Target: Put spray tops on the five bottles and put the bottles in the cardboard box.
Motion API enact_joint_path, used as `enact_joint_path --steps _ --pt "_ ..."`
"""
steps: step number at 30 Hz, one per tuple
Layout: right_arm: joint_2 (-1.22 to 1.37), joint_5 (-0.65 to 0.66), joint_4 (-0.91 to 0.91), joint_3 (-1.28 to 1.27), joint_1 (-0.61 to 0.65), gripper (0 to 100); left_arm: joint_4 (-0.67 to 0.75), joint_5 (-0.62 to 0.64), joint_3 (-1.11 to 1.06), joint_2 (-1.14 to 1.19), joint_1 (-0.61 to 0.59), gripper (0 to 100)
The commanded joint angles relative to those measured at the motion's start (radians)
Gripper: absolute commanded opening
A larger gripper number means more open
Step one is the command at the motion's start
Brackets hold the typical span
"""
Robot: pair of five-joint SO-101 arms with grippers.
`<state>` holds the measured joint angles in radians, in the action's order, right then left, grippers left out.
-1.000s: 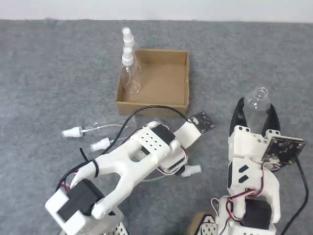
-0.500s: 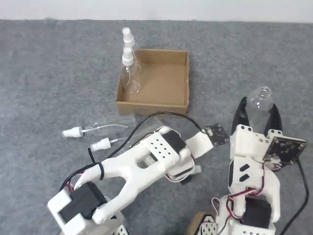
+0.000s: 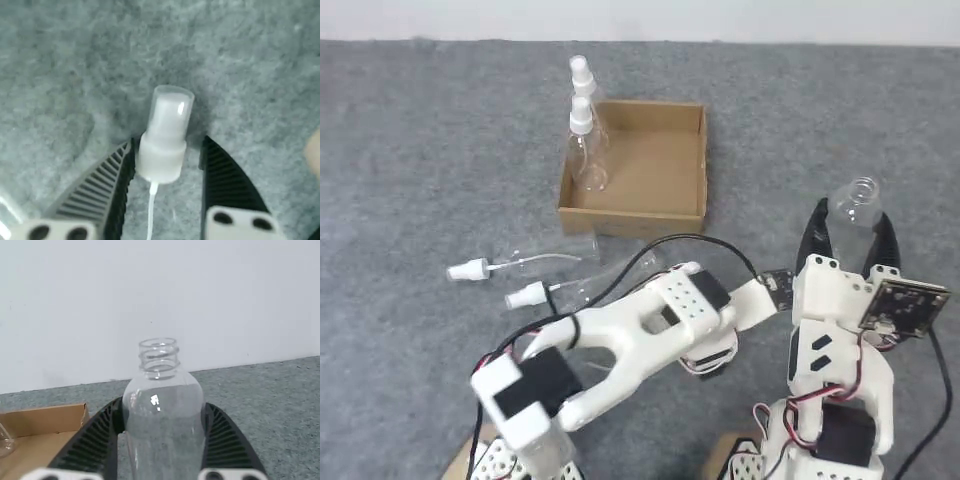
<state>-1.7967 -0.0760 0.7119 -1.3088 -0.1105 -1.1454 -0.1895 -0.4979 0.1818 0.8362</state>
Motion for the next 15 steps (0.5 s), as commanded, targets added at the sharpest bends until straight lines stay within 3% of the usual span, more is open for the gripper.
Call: enact_joint_path --steps 1,6,15 --pt "-0.019 -0.011 -0.030 0.012 -0.012 7.3 -0.037 -0.011 0.116 0.044 0.003 18" --pt "-0.019 -0.011 -0.030 0.014 -0.012 7.3 -0.051 -0.006 0.130 0.051 0.003 17" --pt "-0.019 -0.011 -0.030 0.014 -0.012 7.3 -0.066 -0.005 0.130 0.052 0.003 6"
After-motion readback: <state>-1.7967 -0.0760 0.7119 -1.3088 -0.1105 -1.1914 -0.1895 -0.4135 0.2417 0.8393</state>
